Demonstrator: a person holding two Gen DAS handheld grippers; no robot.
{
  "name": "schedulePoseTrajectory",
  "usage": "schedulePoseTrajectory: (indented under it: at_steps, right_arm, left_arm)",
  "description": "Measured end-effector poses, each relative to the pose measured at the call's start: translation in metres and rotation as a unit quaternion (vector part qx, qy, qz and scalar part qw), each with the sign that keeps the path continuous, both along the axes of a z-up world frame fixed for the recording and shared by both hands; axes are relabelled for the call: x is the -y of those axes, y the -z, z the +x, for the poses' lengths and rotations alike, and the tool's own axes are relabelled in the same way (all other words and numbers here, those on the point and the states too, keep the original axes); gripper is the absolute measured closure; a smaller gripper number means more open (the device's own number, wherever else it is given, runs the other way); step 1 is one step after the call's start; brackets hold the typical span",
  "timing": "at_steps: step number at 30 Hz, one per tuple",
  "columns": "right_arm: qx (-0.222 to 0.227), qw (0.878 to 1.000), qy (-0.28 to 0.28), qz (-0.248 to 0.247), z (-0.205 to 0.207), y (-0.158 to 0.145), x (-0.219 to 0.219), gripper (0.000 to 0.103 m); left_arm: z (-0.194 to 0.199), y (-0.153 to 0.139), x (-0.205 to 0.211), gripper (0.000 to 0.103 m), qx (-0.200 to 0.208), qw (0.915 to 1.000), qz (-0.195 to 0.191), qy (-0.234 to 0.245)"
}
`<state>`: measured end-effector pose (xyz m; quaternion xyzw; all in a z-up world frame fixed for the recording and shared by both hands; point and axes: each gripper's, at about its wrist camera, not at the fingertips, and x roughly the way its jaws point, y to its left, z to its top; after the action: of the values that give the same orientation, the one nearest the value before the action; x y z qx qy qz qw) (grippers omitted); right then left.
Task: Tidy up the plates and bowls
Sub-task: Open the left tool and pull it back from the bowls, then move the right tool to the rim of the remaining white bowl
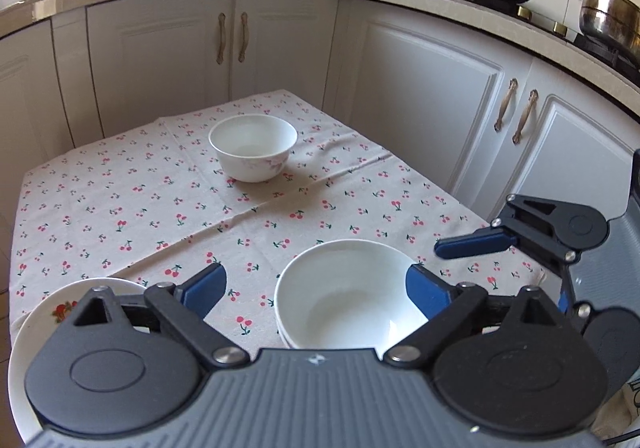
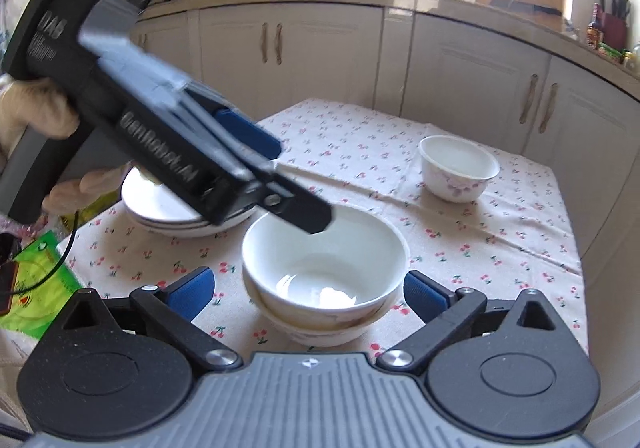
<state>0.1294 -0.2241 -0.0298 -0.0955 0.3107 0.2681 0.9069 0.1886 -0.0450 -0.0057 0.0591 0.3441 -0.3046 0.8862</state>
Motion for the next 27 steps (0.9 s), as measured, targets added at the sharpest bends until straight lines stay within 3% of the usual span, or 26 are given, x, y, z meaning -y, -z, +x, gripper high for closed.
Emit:
schedulePoseTrajectory:
  at_steps: [5,11,16,24,27]
  right_arm:
    - [0.016,0.999,0.047,0.013,0.01,-0.01,0.021,0.0]
    - [0.017,0.995,0.094,0.037,0.036,-0.014,0.051,0.0]
    - [0.013,0.994,0.106,0.025,0.066,-0.015,0.066,0.0]
    - [-0.011,0.997,0.082,0.006,0.127,-0.022,0.074,0.0]
    - [-0.02,0.997,0.076,0.002,0.154,-0.024,0.074,0.0]
  left_arm:
    - [0.001,-0.002,-0.007,0.007,0.008,0.9989,-0.009,-0.044]
    - [0.013,0.003,-0.015,0.007,-0.013,0.9952,-0.06,-0.076]
    - [0.035,0.0,-0.009,0.007,0.004,0.9957,-0.038,-0.084]
    - [0.091,0.006,0.02,0.007,0.025,0.9982,0.021,-0.051]
    - [0.114,0.014,0.03,0.007,0.018,0.9986,0.026,-0.043]
